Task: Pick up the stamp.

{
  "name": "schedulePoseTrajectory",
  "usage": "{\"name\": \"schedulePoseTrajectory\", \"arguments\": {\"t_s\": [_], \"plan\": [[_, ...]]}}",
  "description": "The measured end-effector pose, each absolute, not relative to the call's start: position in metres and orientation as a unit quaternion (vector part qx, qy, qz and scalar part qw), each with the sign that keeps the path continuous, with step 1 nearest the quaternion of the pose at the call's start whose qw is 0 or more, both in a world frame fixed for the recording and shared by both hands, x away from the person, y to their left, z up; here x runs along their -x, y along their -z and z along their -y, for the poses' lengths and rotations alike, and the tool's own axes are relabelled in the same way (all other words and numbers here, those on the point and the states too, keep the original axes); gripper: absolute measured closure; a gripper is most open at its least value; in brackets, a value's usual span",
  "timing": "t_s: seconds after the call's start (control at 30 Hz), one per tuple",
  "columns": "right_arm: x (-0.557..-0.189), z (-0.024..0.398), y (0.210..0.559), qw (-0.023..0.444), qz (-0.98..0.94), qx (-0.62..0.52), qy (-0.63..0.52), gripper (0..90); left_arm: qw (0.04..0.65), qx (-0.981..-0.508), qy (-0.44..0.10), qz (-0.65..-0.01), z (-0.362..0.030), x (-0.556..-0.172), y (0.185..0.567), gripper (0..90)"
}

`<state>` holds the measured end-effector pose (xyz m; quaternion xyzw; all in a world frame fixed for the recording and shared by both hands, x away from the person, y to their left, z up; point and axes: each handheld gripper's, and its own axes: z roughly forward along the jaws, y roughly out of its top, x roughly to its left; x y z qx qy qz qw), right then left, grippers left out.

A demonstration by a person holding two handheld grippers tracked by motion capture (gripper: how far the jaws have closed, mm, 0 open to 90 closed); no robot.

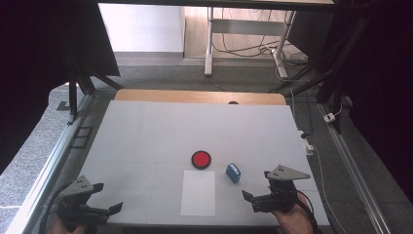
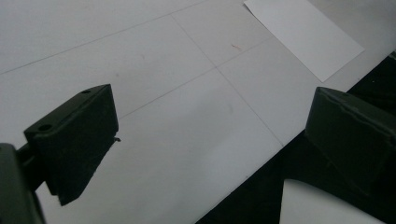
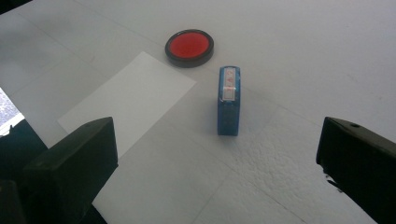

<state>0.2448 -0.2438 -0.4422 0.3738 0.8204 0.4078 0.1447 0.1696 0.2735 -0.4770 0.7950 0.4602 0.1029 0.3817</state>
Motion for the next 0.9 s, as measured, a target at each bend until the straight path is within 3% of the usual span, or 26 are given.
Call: {"name": "schedulePoseTrajectory", "arguments": {"t_s": [0.33, 0.9], "plan": [[-0.257, 0.227, 0.444, 0.16, -0.833, -0.362, -0.387, 0.0, 0.361, -0.807, -0.111, -0.454, -0.268, -0.17, 0.478, 2.6], [-0.291, 0.207, 0.467, 0.143, -0.852, -0.372, -0.339, 0.0, 0.372, -0.805, -0.103, -0.451, -0.27, -0.17, 0.477, 2.6]]}}
